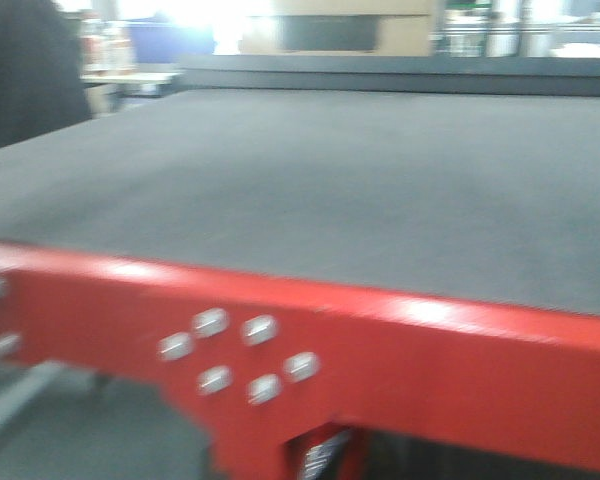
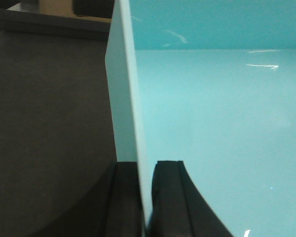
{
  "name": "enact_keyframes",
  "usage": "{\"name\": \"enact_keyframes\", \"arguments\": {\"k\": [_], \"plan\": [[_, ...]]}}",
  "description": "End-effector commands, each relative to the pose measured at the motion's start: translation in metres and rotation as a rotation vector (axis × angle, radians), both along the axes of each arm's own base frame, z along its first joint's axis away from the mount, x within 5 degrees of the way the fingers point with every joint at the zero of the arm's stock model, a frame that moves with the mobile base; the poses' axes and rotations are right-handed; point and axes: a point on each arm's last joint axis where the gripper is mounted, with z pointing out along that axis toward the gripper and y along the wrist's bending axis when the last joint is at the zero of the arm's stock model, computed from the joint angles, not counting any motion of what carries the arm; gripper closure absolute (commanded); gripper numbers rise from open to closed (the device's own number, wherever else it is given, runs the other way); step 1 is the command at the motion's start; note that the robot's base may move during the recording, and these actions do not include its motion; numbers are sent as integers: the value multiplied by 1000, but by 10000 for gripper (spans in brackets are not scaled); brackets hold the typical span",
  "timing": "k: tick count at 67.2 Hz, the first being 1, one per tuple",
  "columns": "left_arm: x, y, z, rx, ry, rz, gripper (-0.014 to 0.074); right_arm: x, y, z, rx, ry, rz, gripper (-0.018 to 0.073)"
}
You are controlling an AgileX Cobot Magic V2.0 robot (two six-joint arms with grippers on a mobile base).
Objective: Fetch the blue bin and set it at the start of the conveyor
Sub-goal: 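Drive up to the grey conveyor belt holding the bin in both grippers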
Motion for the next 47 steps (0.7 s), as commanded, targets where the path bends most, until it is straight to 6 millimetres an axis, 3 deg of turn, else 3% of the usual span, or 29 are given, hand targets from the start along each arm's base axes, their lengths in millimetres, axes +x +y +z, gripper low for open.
{"name": "enact_keyframes", "arguments": {"k": [1, 47], "plan": [[-7, 2, 14, -24, -74, -5, 707, -2, -2, 11, -6, -86, -1, 703], [-7, 2, 14, -24, -74, -5, 707, -2, -2, 11, -6, -86, -1, 703]]}}
